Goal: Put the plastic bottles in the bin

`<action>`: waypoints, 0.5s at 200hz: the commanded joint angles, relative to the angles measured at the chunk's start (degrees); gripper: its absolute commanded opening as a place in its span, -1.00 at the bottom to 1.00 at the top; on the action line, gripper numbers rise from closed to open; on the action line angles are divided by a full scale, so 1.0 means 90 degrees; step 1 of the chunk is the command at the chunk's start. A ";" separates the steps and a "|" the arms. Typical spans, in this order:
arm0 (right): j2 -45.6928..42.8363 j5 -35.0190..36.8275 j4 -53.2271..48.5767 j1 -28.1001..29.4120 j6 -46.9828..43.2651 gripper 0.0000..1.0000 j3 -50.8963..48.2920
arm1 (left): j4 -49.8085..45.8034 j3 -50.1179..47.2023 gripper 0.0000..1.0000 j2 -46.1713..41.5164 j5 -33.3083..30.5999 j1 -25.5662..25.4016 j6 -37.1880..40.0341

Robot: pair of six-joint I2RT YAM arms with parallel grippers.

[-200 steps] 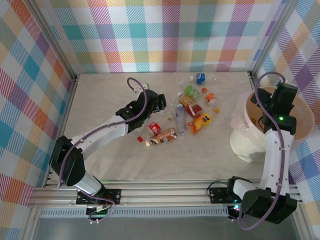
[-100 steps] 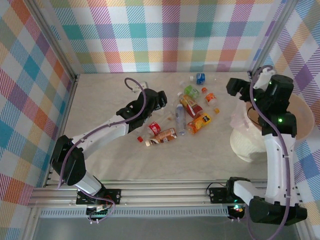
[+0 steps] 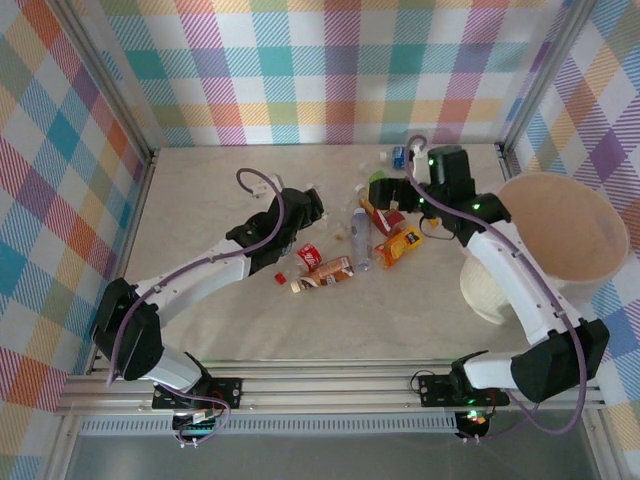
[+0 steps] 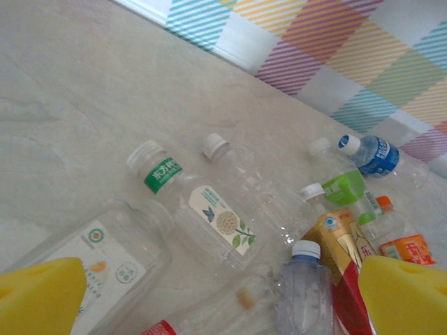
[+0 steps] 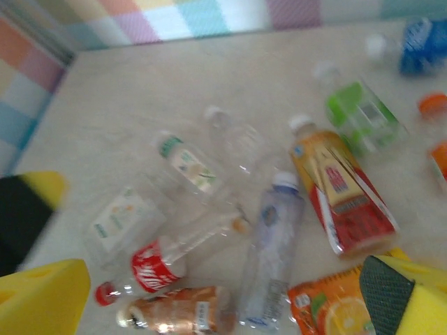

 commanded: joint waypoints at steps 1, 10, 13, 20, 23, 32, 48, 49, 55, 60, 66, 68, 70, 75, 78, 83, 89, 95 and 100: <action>-0.0245 0.1401 0.0600 0.0188 0.0739 0.99 -0.0736 | -0.0232 -0.0107 1.00 -0.0155 -0.0351 -0.0043 -0.0161; -0.0239 0.1635 0.0752 0.0243 0.0866 0.99 -0.0963 | -0.0232 -0.0092 1.00 -0.0140 -0.0366 -0.0046 -0.0150; -0.0221 0.1696 0.0785 0.0250 0.0915 0.99 -0.1013 | -0.0224 -0.0088 1.00 -0.0131 -0.0362 -0.0040 -0.0141; -0.0146 0.1802 0.0844 0.0255 0.1007 0.99 -0.1101 | -0.0218 -0.0078 1.00 -0.0108 -0.0349 -0.0041 -0.0133; -0.0099 0.1831 0.0869 0.0250 0.1025 0.99 -0.1118 | -0.0218 -0.0070 1.00 -0.0098 -0.0348 -0.0043 -0.0131; 0.0079 0.1820 0.0939 0.0255 0.1024 0.99 -0.1132 | -0.0217 -0.0035 1.00 -0.0049 -0.0318 -0.0046 -0.0109; 0.0487 0.1333 0.1071 0.0267 0.0850 0.99 -0.1044 | -0.0292 0.0043 1.00 0.0041 -0.0264 -0.0047 -0.0103; 0.0518 0.1289 0.1077 0.0271 0.0837 0.99 -0.1037 | -0.0299 0.0046 1.00 0.0046 -0.0257 -0.0048 -0.0103; 0.0669 0.1000 0.1111 0.0306 0.0752 1.00 -0.0990 | -0.0328 0.0063 1.00 0.0070 -0.0249 -0.0040 -0.0104; 0.0791 0.0754 0.1131 0.0342 0.0707 0.98 -0.0950 | -0.0344 0.0074 1.00 0.0092 -0.0235 -0.0043 -0.0118; 0.0961 0.0539 0.1141 0.0393 0.0674 0.97 -0.0901 | -0.0372 0.0087 1.00 0.0102 -0.0231 -0.0043 -0.0130; 0.1003 0.0500 0.1135 0.0422 0.0674 0.96 -0.0883 | -0.0381 0.0088 1.00 0.0101 -0.0233 -0.0042 -0.0139; 0.1050 0.0483 0.1126 0.0448 0.0682 0.95 -0.0866 | -0.0397 0.0088 1.00 0.0110 -0.0231 -0.0041 -0.0141; 0.1179 0.0466 0.1095 0.0523 0.0713 0.93 -0.0833 | -0.0431 0.0097 1.00 0.0119 -0.0240 -0.0046 -0.0162; 0.1261 0.0470 0.1085 0.0560 0.0738 0.91 -0.0807 | -0.0441 0.0098 1.00 0.0114 -0.0240 -0.0044 -0.0166; 0.1394 0.0480 0.1053 0.0630 0.0752 0.89 -0.0770 | -0.0475 0.0096 1.00 0.0118 -0.0241 -0.0045 -0.0171; 0.1539 0.0513 0.1005 0.0703 0.0764 0.82 -0.0726 | -0.0505 0.0098 1.00 0.0109 -0.0259 -0.0045 -0.0179; 0.1706 0.0574 0.0971 0.0769 0.0779 0.73 -0.0676 | -0.0518 0.0098 1.00 0.0103 -0.0276 -0.0046 -0.0204; 0.1825 0.0607 0.0939 0.0807 0.0757 0.67 -0.0629 | -0.0520 0.0098 1.00 0.0100 -0.0286 -0.0038 -0.0213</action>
